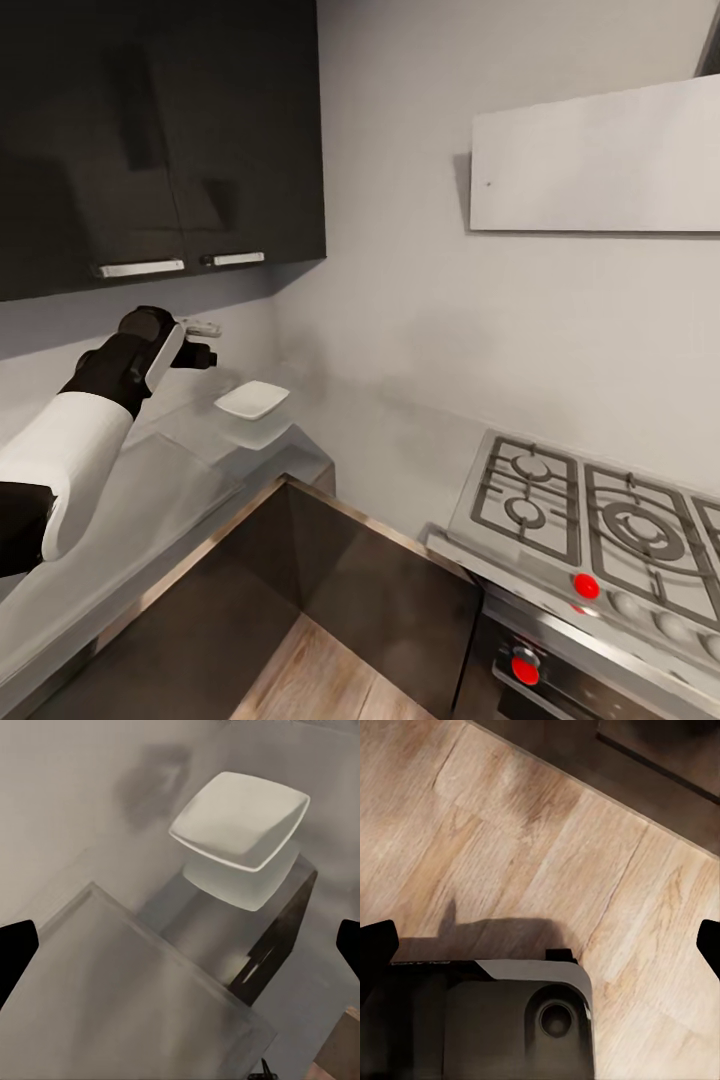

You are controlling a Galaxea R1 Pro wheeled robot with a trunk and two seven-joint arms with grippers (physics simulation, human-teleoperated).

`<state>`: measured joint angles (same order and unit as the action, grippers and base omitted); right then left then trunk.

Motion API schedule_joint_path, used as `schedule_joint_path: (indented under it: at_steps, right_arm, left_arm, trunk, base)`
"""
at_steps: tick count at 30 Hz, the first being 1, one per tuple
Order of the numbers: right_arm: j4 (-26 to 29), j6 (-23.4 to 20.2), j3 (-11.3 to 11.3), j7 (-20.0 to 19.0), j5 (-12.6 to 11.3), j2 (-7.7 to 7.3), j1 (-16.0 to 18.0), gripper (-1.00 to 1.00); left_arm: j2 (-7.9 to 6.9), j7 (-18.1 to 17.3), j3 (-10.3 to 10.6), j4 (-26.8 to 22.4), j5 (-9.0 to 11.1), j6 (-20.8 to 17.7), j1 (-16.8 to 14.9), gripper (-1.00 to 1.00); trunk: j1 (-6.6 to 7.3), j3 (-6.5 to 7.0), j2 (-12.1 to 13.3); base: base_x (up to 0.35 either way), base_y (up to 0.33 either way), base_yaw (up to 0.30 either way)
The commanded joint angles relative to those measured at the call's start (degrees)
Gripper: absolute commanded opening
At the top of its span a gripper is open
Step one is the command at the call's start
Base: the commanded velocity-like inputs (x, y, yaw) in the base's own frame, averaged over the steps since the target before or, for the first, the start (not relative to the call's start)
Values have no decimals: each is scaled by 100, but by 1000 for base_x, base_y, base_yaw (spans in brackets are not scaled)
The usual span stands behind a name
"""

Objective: In the kitchen, take the Vidalia onion out of the sink, dice it on the chopping board with the paring knife, put the diced onion into the bowl on the countertop, then place both the paring knife and the chopping board into the sink.

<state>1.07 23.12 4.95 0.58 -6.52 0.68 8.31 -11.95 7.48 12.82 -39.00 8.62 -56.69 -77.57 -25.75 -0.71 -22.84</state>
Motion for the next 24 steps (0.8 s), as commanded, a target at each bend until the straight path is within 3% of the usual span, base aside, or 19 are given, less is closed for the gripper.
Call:
schedule_joint_path:
  at_steps: [1, 15, 24]
  right_arm:
    - [-8, 16, 50, 8, -59, 5, 4, 100]
    - [-11, -147, 50, -46, -59, -21, 4, 100]
    - [-11, -166, 50, -46, -51, -25, 4, 100]
  left_arm:
    - [-9, 52, 36, -4, 61, -18, -4, 100]
    - [-10, 52, 29, -43, 53, -14, -4, 100]
    - [-1, 55, 27, -88, 52, -17, -4, 100]
  trunk:
    - [-3, -7, -8]
    - [-3, -7, -8]
    - [-3, -7, -8]
  base:
    - [26, 0, 0]
    - [19, 0, 0]
    - [267, 0, 0]
